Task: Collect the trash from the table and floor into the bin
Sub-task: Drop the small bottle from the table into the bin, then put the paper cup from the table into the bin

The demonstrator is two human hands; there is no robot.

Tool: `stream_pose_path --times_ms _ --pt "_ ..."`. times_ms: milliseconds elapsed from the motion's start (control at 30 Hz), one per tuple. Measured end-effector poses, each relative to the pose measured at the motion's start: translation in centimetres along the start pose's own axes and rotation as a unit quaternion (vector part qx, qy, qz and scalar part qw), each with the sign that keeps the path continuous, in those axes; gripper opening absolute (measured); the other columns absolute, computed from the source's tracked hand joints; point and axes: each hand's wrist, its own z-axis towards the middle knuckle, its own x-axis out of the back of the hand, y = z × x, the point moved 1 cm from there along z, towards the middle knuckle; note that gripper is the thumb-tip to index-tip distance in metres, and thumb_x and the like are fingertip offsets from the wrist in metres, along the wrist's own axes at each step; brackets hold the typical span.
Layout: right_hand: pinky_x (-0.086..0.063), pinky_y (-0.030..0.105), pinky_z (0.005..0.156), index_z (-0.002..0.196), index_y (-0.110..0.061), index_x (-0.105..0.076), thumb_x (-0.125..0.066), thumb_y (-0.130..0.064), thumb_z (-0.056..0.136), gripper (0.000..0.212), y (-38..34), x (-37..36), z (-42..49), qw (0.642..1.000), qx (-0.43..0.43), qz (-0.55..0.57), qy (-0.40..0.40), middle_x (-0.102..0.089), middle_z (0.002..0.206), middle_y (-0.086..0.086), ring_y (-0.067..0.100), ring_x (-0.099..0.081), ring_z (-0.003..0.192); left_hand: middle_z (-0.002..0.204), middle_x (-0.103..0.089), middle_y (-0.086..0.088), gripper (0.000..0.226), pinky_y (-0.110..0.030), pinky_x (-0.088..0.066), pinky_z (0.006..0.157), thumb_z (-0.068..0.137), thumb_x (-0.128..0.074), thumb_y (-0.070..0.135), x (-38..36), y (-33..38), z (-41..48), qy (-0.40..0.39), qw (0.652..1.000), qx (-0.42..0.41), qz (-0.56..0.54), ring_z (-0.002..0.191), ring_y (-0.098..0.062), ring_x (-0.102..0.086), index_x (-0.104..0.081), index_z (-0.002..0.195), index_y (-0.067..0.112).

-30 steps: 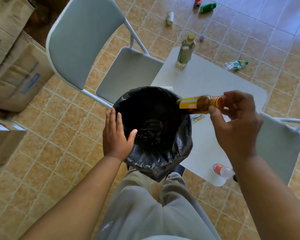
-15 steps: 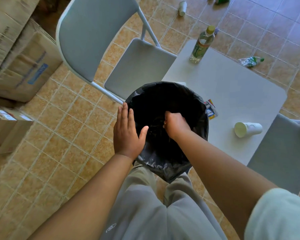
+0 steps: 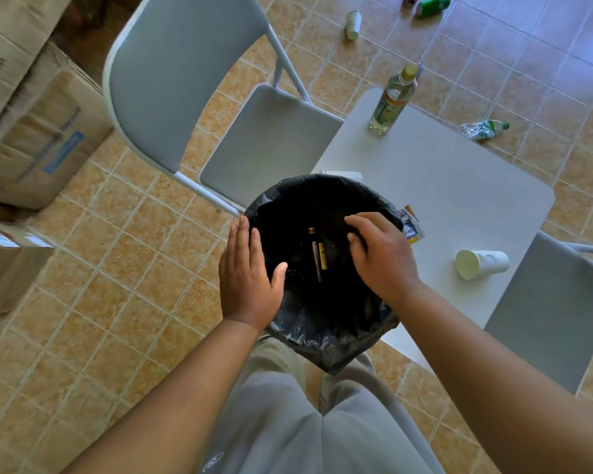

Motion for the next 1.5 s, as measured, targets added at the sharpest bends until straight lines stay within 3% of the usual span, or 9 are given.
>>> stream_pose_path --times_ms 100,233,400,567,733,800,1033,1300,1500 --pt "-0.037 0.029 0.110 0.123 -0.002 -0.063 -0.059 -0.009 0.092 0.032 1.3 1.8 -1.0 0.996 0.046 -0.042 0.057 -0.061 0.126 0.013 0.027 -0.054 0.122 0.158 -0.022 -0.016 0.075 -0.049 -0.022 0.116 0.090 -0.053 0.044 0.5 0.3 0.4 -0.003 1.000 -0.005 0.018 0.147 -0.031 -0.019 -0.031 0.148 0.002" --pt "-0.033 0.046 0.115 0.144 -0.001 -0.042 -0.058 -0.015 0.094 0.054 3.0 2.1 -1.7 0.996 -0.018 -0.089 -0.002 -0.039 0.152 0.016 0.028 -0.029 0.145 0.158 -0.023 -0.017 0.075 -0.052 -0.016 0.118 0.089 -0.055 0.042 0.8 0.0 1.3 -0.008 0.998 -0.026 0.053 0.146 -0.033 -0.018 -0.030 0.148 0.002" --pt "-0.040 0.039 0.107 0.148 -0.005 -0.037 -0.056 -0.021 0.096 0.058 4.0 1.3 -2.2 0.996 -0.044 -0.068 -0.026 -0.034 0.156 0.010 0.025 -0.032 0.143 0.163 -0.005 -0.013 0.081 -0.048 -0.014 0.120 0.091 -0.052 0.046 0.3 -0.1 1.7 -0.029 0.996 -0.049 0.068 0.150 -0.028 0.000 -0.020 0.152 0.003" --pt "-0.030 0.025 0.110 0.146 -0.010 -0.041 -0.051 -0.031 0.099 0.053 4.2 1.5 -1.4 0.998 -0.056 -0.023 -0.003 -0.038 0.154 0.005 0.014 -0.034 0.142 0.163 -0.005 -0.012 0.081 -0.048 -0.021 0.118 0.092 -0.049 0.048 0.0 -0.4 1.8 -0.037 0.996 -0.046 0.063 0.150 -0.026 0.000 -0.019 0.152 0.002" --pt "-0.026 0.010 0.105 0.139 -0.013 -0.053 -0.038 -0.042 0.099 0.052 6.7 1.9 4.0 0.964 -0.225 0.133 0.044 -0.055 0.140 0.004 0.014 -0.047 0.131 0.162 -0.008 -0.012 0.079 -0.047 -0.023 0.117 0.092 -0.045 0.049 -0.2 -0.5 1.9 -0.023 0.997 -0.050 0.061 0.150 -0.026 -0.002 -0.021 0.151 0.002" --pt "-0.031 0.018 0.103 0.134 -0.011 -0.057 -0.040 -0.037 0.101 0.046 8.4 1.0 6.9 0.961 -0.250 0.117 0.009 -0.059 0.135 0.007 0.019 -0.051 0.127 0.162 -0.009 -0.013 0.079 -0.047 -0.023 0.117 0.092 -0.047 0.048 -0.2 -0.5 1.9 -0.014 0.997 -0.057 0.056 0.150 -0.027 -0.003 -0.023 0.151 0.001" --pt "-0.040 0.042 0.106 0.143 -0.011 -0.045 -0.058 -0.032 0.095 0.054 14.5 -6.0 14.6 0.934 -0.148 -0.135 -0.295 -0.052 0.140 0.013 0.033 -0.047 0.128 0.161 -0.013 -0.017 0.079 -0.051 -0.026 0.115 0.093 -0.050 0.046 -1.0 -1.0 1.9 0.029 0.995 -0.079 0.044 0.149 -0.032 -0.011 -0.024 0.149 -0.002" --pt "-0.050 0.039 0.079 0.127 -0.010 -0.050 -0.072 -0.024 0.084 0.050 17.5 -12.2 16.9 0.914 -0.006 -0.235 -0.331 -0.059 0.120 0.011 0.033 -0.055 0.112 0.162 -0.012 -0.014 0.080 -0.050 -0.026 0.116 0.092 -0.049 0.046 -1.7 -1.3 1.7 0.046 0.995 -0.083 0.039 0.149 -0.032 -0.012 -0.020 0.151 0.000" --pt "-0.049 0.040 0.079 0.121 -0.009 -0.055 -0.072 -0.024 0.083 0.044 17.4 -11.3 15.6 0.943 -0.061 -0.181 -0.272 -0.058 0.110 0.012 0.034 -0.055 0.106 0.161 -0.014 -0.015 0.077 -0.050 -0.026 0.116 0.094 -0.050 0.044 -1.8 -1.3 1.8 0.052 0.994 -0.088 0.038 0.148 -0.033 -0.014 -0.023 0.150 -0.002"
